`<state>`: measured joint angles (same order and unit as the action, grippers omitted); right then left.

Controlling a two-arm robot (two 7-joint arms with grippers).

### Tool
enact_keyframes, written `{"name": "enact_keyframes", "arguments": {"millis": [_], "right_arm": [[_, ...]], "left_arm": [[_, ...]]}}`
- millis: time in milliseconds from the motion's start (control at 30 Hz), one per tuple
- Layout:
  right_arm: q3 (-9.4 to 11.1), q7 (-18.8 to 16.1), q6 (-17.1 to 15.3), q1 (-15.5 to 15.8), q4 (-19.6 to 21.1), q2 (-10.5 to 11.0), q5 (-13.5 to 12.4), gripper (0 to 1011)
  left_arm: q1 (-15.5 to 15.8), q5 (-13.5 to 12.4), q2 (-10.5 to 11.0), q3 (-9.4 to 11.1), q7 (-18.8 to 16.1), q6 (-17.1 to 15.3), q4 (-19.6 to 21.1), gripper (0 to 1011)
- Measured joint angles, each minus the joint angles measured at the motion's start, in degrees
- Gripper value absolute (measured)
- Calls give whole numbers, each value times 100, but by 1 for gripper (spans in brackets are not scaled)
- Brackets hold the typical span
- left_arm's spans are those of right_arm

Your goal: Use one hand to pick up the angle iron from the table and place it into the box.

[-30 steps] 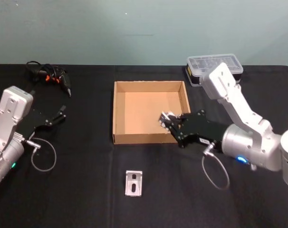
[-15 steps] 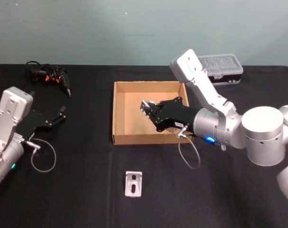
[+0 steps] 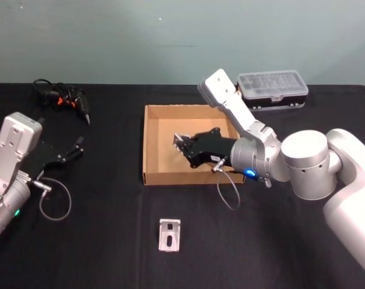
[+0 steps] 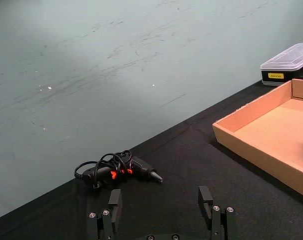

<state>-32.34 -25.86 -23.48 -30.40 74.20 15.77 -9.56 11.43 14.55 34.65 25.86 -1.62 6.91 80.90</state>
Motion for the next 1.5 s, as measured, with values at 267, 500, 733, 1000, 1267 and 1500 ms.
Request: {"name": "enact_keyframes", "arguments": {"millis": [267, 500, 733, 1000, 1267, 1500], "right_arm": [[-60, -81, 3, -64, -255, -50, 102, 78], [-48, -90, 13, -35, -293, -60, 155, 78], [-5, -88, 13, 4, -284, -53, 195, 147], [119, -20, 83, 106, -150, -19, 220, 382], [343, 39, 126, 311, 274, 118, 145, 664], [569, -30, 144, 596, 842, 330, -129, 868]], "left_arm": [[0, 0, 0, 0, 0, 0, 0, 1000], [0, 0, 0, 0, 0, 0, 0, 1000], [0, 0, 0, 0, 0, 0, 0, 1000], [0, 0, 0, 0, 0, 0, 0, 1000], [0, 0, 0, 0, 0, 0, 0, 1000], [0, 0, 0, 0, 0, 0, 0, 1000]]}}
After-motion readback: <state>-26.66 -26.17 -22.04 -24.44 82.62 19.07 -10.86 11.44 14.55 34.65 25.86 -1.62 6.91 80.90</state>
